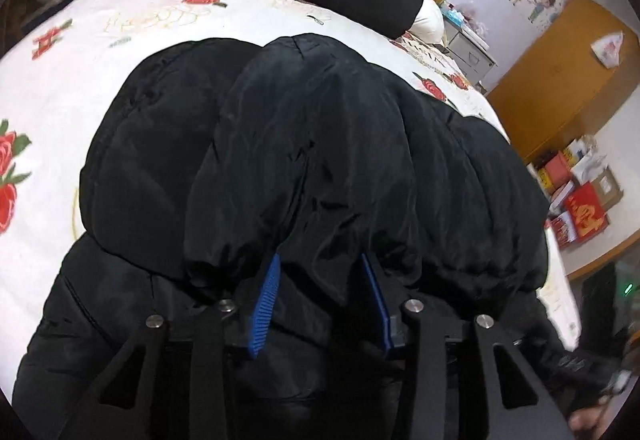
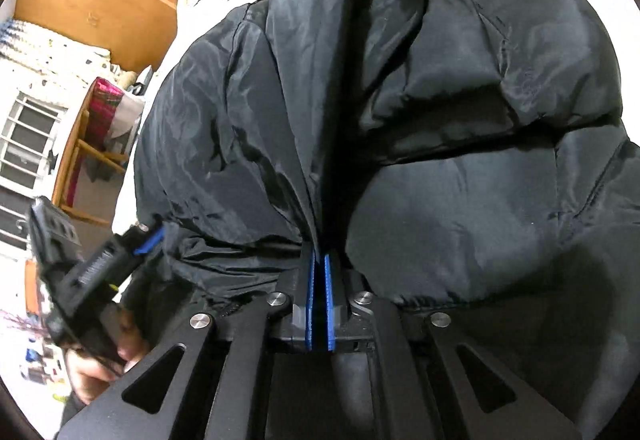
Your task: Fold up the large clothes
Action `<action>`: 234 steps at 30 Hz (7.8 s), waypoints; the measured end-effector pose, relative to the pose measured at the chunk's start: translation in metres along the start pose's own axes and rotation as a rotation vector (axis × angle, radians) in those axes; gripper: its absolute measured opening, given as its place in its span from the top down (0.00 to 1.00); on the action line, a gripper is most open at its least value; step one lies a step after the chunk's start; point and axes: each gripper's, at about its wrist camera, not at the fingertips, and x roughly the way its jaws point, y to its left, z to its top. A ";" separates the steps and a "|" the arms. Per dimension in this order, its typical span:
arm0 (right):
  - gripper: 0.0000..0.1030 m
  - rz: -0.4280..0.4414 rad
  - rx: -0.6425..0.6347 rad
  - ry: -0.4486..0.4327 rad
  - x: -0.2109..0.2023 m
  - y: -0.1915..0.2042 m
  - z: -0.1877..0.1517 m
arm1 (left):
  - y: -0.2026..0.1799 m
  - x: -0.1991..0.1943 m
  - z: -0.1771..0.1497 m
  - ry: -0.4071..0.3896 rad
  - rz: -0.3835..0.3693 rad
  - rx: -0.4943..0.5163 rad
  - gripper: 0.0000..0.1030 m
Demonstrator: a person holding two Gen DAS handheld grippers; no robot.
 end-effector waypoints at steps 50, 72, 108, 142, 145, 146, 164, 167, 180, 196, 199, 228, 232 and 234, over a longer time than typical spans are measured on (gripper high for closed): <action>0.88 -0.151 -0.256 -0.010 0.038 0.024 0.022 | -0.006 0.006 -0.027 0.055 0.059 0.105 0.62; 0.82 -0.199 -0.306 -0.111 -0.036 0.068 -0.008 | -0.031 -0.066 -0.037 0.007 0.078 0.155 0.62; 0.43 -0.269 -0.132 -0.398 -0.213 -0.028 -0.165 | 0.020 -0.240 -0.145 -0.197 0.189 0.157 0.50; 0.40 -0.115 0.006 -0.163 -0.168 -0.082 -0.168 | 0.060 -0.183 -0.166 0.019 0.225 0.032 0.45; 0.51 -0.139 0.004 -0.139 -0.166 -0.082 -0.169 | 0.060 -0.175 -0.168 0.068 0.245 0.039 0.44; 0.58 -0.147 0.005 -0.134 -0.164 -0.083 -0.168 | 0.059 -0.173 -0.168 0.081 0.252 0.041 0.44; 0.87 0.007 -0.041 -0.301 -0.210 -0.054 -0.153 | 0.048 -0.243 -0.127 -0.179 0.077 -0.005 0.85; 0.87 0.015 -0.040 -0.309 -0.209 -0.053 -0.151 | 0.048 -0.244 -0.122 -0.192 0.059 -0.014 0.85; 0.87 0.070 -0.039 -0.387 -0.224 -0.035 -0.120 | 0.044 -0.251 -0.088 -0.267 -0.015 -0.030 0.86; 0.87 0.062 -0.033 -0.486 -0.224 -0.013 -0.020 | 0.042 -0.221 0.020 -0.357 -0.061 -0.088 0.86; 0.87 0.056 -0.025 -0.491 -0.218 -0.011 0.001 | 0.042 -0.207 0.041 -0.353 -0.059 -0.104 0.86; 0.80 -0.068 0.143 -0.229 -0.070 -0.066 0.149 | 0.070 -0.002 0.141 -0.098 0.076 -0.145 0.81; 0.65 -0.011 0.126 -0.248 -0.094 -0.058 0.151 | 0.071 -0.015 0.149 -0.074 0.038 -0.155 0.69; 0.35 0.043 0.105 -0.276 -0.109 -0.052 0.152 | 0.070 -0.026 0.151 -0.079 0.002 -0.155 0.57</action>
